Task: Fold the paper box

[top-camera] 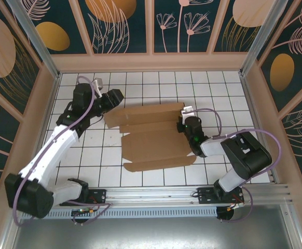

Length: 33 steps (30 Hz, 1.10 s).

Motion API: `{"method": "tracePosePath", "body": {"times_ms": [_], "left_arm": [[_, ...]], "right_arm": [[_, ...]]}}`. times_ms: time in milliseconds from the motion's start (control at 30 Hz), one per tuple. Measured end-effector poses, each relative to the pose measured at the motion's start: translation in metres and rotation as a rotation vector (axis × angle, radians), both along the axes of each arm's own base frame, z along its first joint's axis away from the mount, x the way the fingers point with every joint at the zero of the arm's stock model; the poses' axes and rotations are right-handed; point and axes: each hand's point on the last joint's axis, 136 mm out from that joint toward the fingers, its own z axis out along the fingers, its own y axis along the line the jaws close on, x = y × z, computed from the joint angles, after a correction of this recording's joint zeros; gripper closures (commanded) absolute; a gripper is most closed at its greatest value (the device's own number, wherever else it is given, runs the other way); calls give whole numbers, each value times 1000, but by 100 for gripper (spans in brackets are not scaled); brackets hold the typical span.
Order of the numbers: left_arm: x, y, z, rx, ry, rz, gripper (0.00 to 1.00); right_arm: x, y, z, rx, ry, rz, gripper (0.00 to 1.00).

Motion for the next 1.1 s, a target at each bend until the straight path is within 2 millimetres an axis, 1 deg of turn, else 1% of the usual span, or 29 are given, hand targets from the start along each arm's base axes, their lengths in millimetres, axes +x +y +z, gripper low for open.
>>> {"method": "tracePosePath", "body": {"times_ms": [67, 133, 200, 367, 600, 700, 800, 967, 1100], "left_arm": [[3, -6, -27, 5, 75, -36, 45], [0, -11, -48, 6, 140, -63, 45], [-5, -13, -59, 4, 181, -83, 45], [-8, -16, -61, -4, 196, -101, 44], [-9, -18, -74, -11, 219, -111, 45], [-13, -18, -83, -9, 241, -114, 44], [-15, -17, -86, -7, 248, -117, 44], [-19, -20, -95, -23, 255, -130, 48], [-17, -24, -98, -75, 233, -132, 55]], "right_arm": [[-3, -2, -1, 4, 0, -7, 100], [-3, -2, -1, 7, -3, -14, 100], [-3, -2, 0, 9, -6, -19, 100], [-6, -1, -1, 8, -11, -22, 100], [-6, 0, 1, 10, -16, -20, 100], [-6, 0, 1, 10, -16, -20, 100], [-6, 0, 0, 9, -14, -20, 100], [-6, 1, -1, 10, -11, -20, 100], [-6, 1, -1, 11, -11, -20, 100]]}}
